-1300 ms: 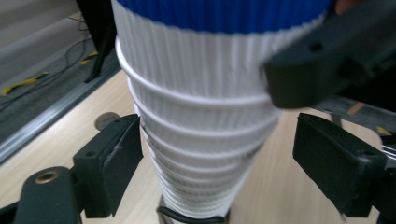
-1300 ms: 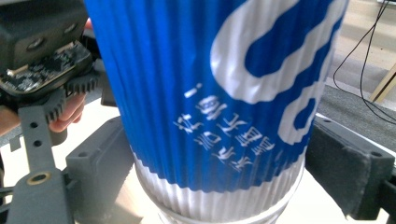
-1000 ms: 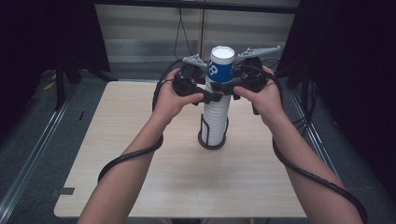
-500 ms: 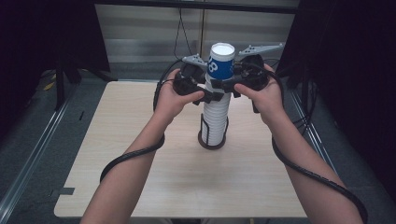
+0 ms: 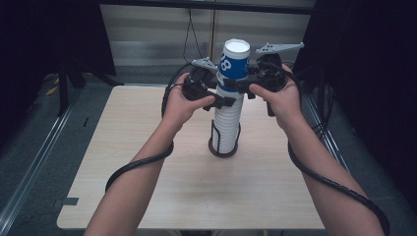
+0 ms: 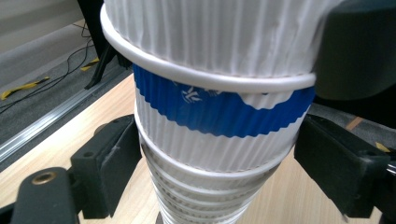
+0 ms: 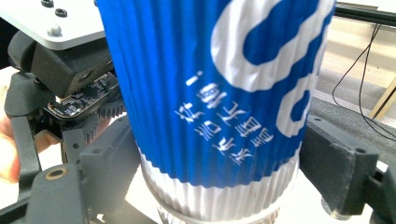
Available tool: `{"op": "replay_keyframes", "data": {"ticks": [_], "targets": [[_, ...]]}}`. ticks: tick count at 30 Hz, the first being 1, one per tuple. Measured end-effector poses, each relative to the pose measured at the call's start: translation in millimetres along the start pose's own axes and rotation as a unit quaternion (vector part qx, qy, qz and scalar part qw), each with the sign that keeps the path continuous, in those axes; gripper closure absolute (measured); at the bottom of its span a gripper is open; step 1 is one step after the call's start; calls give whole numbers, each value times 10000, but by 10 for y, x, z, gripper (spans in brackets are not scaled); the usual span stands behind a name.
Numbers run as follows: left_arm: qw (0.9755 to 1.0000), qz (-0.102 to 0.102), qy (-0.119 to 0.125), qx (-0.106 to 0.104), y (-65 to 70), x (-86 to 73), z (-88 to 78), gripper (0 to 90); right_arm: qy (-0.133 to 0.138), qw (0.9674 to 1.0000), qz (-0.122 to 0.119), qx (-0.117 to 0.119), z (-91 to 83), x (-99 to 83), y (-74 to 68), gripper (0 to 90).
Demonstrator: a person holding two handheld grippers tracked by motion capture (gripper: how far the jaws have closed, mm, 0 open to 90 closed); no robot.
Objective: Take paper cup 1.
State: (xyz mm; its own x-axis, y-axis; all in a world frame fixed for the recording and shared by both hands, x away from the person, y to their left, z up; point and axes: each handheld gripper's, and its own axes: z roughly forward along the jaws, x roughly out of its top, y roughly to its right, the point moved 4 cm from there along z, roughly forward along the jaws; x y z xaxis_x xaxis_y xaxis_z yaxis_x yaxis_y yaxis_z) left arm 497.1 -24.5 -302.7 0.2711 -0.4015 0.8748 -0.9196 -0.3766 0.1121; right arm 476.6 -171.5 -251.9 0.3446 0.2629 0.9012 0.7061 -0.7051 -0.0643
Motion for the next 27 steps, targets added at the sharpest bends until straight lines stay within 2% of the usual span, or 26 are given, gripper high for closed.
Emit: {"op": "replay_keyframes", "data": {"ticks": [13,27], "targets": [[10000,-11,10,-14,3,-4,0,153,148,9998,119,77,-26,20,10,193],[10000,44,-14,-7,6,-7,-6,158,231,9996,93,101,-84,119,-3,200]]}}
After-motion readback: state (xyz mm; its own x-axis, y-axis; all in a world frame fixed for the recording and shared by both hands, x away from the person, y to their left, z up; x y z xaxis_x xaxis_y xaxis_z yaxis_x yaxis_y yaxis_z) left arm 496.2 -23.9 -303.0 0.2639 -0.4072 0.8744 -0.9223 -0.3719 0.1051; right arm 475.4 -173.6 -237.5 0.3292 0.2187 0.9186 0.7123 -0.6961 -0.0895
